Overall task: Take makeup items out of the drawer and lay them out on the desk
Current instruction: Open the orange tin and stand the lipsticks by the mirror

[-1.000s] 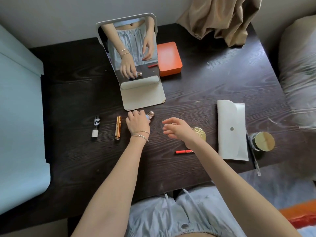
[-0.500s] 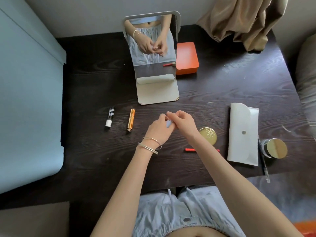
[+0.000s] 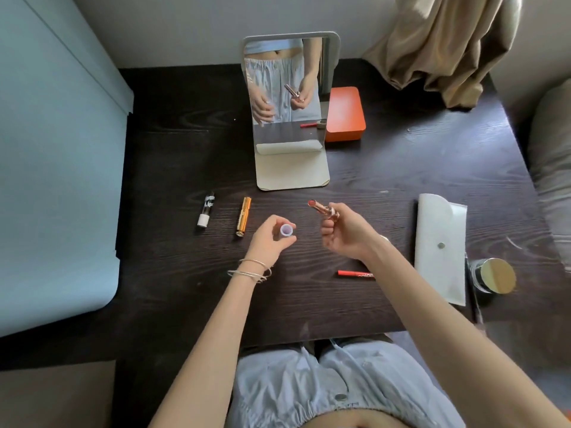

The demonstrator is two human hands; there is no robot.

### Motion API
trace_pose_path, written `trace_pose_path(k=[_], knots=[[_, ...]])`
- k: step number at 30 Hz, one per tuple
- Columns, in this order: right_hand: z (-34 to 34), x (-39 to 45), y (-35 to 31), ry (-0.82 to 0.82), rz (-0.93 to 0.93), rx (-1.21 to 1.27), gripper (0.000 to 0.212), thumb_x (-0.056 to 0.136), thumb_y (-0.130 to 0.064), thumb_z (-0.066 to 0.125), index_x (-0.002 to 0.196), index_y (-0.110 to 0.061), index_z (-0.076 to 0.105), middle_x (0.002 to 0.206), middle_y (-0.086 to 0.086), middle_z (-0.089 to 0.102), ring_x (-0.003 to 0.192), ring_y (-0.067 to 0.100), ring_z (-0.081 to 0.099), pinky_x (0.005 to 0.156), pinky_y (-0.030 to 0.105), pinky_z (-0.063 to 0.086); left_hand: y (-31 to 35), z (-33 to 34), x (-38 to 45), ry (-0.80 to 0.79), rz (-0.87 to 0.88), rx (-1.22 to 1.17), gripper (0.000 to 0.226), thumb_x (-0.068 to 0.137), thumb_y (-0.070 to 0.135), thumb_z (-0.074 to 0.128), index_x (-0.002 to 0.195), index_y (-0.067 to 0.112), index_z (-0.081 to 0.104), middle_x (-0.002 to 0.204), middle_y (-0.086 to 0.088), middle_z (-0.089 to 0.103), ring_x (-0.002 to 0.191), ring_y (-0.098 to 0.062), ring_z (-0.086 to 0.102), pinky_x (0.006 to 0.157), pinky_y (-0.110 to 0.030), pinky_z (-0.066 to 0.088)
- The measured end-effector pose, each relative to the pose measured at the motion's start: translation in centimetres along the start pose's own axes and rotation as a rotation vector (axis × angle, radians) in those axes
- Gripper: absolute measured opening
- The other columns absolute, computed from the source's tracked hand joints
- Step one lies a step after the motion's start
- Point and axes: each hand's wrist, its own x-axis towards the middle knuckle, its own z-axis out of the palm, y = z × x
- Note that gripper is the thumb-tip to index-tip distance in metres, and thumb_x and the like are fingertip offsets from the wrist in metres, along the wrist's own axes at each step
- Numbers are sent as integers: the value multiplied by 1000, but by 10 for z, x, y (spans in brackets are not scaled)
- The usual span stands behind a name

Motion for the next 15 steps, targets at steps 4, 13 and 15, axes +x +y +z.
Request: trace_pose_path(k=[4,13,15], knots=[[2,2,28,-22,68,126,26,94,-28,37,76,-18,51,44,-6,36,37,7,35,38,16,30,-12,21,10,85,50,-44,25,76,-3,70,98,6,62,95,3,62,90,-8,57,68,1,43],[-15,3,42,16,130,207,30,94,-27,38,70,-15,51,45,-6,29,39,8,27,38,17,25,-24,30,24,136,66,119,23,79,1,69,99,10,62,94,3,61,89,-9,56,77,-16,47],[-14,1,41,10,128,210,29,94,-27,38,70,-15,51,45,-6,28,38,8,28,38,16,26,-22,28,24,117,78,134,33,76,4,72,106,13,62,102,3,62,99,-13,58,91,-26,49]])
